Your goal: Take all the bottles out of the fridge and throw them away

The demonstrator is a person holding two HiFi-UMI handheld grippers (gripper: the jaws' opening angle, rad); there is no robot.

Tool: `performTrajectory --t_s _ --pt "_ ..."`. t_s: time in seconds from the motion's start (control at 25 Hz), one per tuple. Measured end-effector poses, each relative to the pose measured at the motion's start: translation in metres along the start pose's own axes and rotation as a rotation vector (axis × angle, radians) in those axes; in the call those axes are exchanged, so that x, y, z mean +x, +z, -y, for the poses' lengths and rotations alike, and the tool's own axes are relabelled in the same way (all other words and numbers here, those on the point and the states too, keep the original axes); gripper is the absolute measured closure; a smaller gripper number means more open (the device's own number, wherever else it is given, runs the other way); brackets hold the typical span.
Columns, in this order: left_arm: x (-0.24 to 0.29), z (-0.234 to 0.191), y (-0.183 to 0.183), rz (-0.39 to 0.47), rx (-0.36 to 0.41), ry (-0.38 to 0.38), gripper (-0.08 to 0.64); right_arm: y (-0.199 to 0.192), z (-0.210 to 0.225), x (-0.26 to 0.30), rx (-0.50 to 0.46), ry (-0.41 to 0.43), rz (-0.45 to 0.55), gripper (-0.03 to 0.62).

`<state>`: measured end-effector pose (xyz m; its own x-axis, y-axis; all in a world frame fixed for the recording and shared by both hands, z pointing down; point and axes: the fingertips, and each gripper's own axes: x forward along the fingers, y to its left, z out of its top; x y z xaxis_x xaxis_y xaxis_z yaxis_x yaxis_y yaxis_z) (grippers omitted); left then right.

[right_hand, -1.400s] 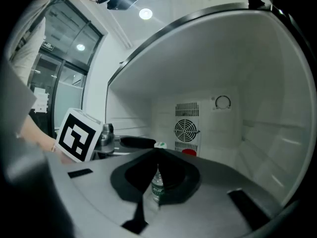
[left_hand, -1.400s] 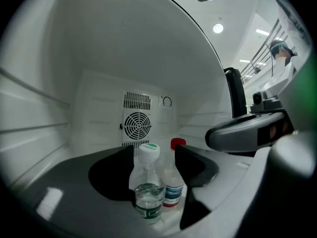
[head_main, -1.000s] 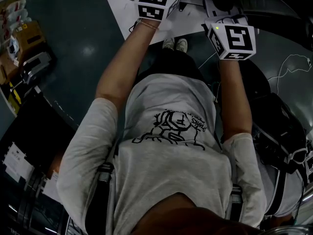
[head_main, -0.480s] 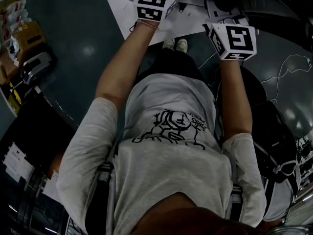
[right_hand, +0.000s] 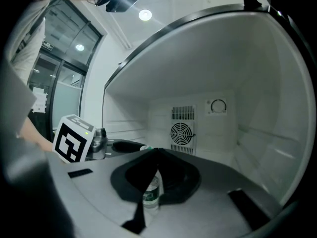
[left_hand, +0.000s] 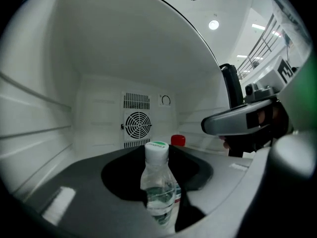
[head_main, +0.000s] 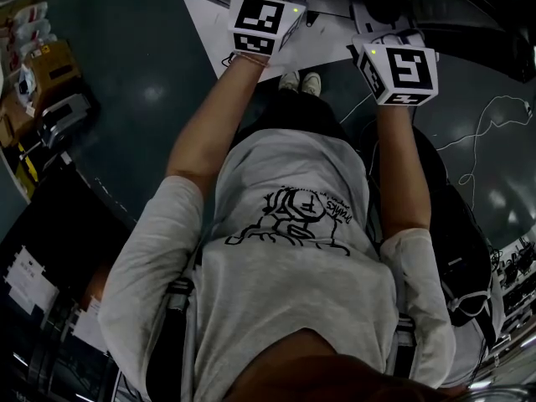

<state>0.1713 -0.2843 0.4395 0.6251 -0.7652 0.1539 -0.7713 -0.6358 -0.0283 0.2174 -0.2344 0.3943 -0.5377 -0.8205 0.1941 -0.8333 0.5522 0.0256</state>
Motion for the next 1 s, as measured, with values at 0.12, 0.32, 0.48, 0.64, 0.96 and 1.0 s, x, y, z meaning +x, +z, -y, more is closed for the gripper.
performTrajectory --t_s 0.12,0.32,0.48,0.64,0.96,1.0 --pt "-0.006 0.004 0.005 0.003 0.007 -0.004 0.41 0.003 -0.001 -0.003 -0.001 0.001 0.006 0.583" --pt "-0.017 0.007 0.02 0.027 0.006 -0.009 0.41 0.011 -0.006 -0.004 -0.009 0.005 0.013 0.583" --pt "-0.023 0.014 0.031 0.034 0.022 -0.024 0.41 0.016 -0.004 -0.007 -0.011 0.005 0.021 0.583" --pt "-0.03 0.019 0.039 0.027 0.019 -0.035 0.41 0.022 -0.006 -0.011 -0.016 0.01 0.028 0.583" --pt "-0.049 0.028 0.067 0.044 0.011 -0.055 0.41 0.036 -0.013 -0.022 -0.026 0.021 0.018 0.583" --pt "-0.051 0.03 0.07 0.044 0.016 -0.059 0.41 0.038 -0.014 -0.023 -0.027 0.025 0.017 0.583"
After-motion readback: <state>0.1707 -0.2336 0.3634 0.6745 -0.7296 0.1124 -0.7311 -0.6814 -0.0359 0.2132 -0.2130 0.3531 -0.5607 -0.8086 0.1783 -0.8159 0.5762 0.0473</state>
